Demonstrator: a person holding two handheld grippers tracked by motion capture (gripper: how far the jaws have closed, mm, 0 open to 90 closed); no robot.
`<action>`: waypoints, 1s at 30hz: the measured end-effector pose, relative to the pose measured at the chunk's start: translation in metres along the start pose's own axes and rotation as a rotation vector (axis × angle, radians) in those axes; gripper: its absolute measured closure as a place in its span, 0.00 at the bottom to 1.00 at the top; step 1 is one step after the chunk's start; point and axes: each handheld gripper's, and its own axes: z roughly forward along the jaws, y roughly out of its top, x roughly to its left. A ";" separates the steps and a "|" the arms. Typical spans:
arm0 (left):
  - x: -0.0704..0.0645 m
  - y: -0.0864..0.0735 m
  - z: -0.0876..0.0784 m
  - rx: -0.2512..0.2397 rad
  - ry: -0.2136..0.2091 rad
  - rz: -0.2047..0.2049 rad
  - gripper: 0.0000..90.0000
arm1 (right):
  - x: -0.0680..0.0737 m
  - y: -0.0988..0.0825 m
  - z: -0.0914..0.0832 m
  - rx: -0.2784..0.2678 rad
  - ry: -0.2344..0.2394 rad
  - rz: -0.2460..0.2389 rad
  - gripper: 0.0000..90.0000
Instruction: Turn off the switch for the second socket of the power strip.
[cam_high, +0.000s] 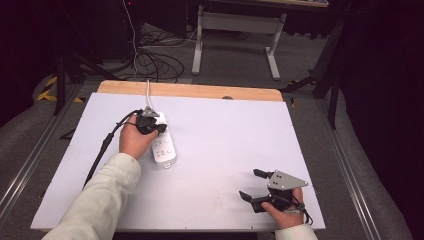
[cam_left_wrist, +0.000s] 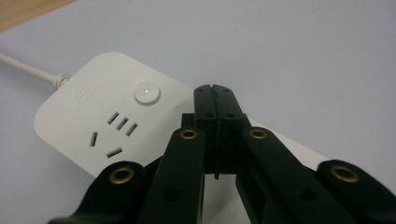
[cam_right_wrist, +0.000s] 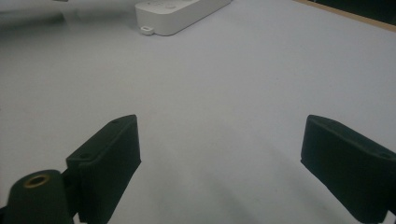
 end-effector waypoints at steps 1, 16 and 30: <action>0.000 0.000 0.000 0.000 -0.001 -0.002 1.00 | 0.000 0.000 0.000 0.000 0.000 0.000 0.14; 0.001 0.001 -0.001 0.019 0.019 -0.023 1.00 | 0.000 0.000 0.000 0.000 0.001 -0.002 0.14; -0.003 0.002 -0.001 0.024 0.041 -0.007 1.00 | 0.000 0.000 0.001 0.005 0.002 -0.004 0.14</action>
